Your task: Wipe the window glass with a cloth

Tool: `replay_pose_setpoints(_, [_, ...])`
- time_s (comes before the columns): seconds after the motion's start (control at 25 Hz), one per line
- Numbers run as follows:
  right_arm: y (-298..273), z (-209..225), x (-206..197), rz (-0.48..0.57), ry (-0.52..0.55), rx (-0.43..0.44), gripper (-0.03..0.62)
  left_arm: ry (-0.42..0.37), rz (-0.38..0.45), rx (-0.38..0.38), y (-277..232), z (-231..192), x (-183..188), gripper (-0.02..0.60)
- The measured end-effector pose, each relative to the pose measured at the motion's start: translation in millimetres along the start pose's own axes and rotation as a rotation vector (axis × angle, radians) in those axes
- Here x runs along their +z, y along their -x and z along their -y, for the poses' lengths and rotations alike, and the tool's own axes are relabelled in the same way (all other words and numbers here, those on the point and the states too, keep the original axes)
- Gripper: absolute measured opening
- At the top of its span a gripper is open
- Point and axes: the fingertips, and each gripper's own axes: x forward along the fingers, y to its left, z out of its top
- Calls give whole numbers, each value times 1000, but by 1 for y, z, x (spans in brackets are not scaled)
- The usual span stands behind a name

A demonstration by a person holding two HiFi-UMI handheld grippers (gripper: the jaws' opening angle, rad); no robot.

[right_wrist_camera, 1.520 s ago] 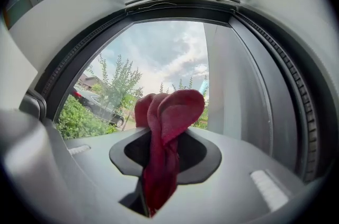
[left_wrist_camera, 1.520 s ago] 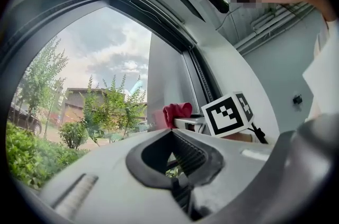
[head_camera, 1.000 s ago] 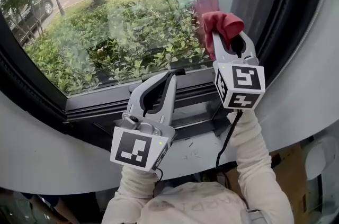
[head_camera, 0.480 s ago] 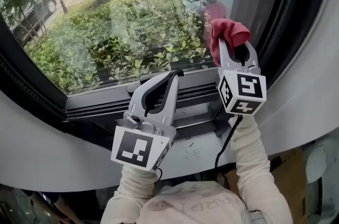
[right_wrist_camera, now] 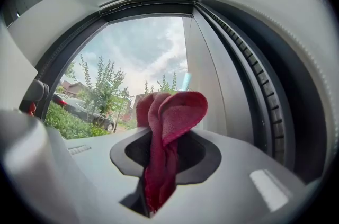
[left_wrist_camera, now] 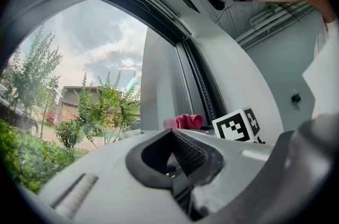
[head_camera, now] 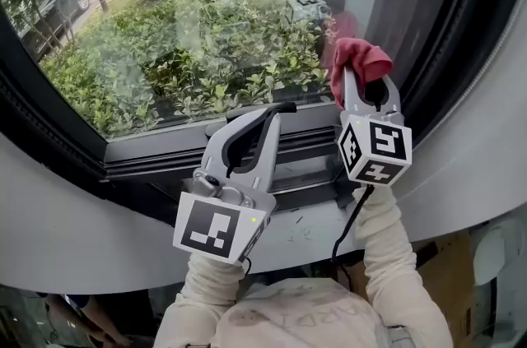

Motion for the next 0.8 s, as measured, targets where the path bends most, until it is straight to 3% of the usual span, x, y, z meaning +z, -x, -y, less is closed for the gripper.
replay_pose_setpoints(0.8, [-5,-157,23,-5,61,174,120,32,-7,86,62,-71,-3,0])
